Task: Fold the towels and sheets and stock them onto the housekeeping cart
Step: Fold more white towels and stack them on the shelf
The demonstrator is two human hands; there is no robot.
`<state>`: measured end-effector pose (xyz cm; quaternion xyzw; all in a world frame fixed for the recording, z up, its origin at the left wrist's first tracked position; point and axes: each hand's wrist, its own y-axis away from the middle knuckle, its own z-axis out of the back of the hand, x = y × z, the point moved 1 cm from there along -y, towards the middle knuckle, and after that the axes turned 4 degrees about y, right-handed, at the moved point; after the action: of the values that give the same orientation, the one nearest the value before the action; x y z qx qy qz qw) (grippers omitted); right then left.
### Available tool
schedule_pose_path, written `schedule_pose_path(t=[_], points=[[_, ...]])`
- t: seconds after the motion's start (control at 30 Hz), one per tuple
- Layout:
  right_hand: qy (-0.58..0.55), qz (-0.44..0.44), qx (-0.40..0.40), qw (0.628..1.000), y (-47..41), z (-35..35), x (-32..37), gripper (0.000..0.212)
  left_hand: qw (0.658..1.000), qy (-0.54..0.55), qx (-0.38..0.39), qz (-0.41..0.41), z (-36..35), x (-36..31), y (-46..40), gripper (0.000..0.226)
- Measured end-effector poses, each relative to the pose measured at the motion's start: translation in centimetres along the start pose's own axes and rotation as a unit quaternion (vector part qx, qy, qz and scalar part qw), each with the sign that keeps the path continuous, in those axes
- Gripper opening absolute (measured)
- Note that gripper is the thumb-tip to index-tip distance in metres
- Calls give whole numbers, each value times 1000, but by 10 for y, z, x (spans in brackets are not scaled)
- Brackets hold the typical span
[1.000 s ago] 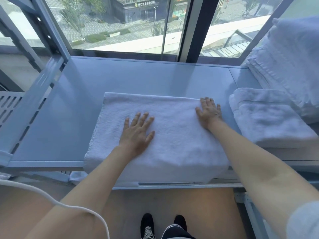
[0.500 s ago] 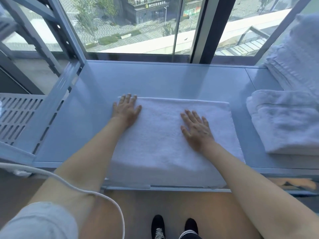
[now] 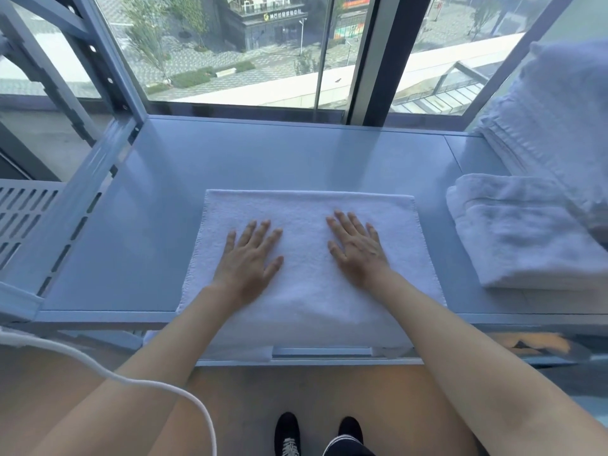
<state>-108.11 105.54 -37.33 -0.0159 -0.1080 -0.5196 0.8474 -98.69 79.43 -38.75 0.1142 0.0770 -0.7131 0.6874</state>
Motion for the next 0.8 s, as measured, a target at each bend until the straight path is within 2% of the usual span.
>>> schedule_pose_path(t=[0.17, 0.37, 0.63, 0.8], points=[[2, 10, 18, 1000, 44, -7, 4, 63, 1000, 8, 22, -10, -2, -9, 35, 73], [30, 39, -5, 999, 110, -27, 5, 66, 1000, -5, -6, -21, -28, -24, 105, 70], [21, 18, 10, 1000, 67, -12, 8, 65, 1000, 4, 15, -5, -6, -16, 62, 73], [-9, 54, -18, 998, 91, -12, 4, 63, 1000, -4, 5, -18, -9, -12, 70, 70]])
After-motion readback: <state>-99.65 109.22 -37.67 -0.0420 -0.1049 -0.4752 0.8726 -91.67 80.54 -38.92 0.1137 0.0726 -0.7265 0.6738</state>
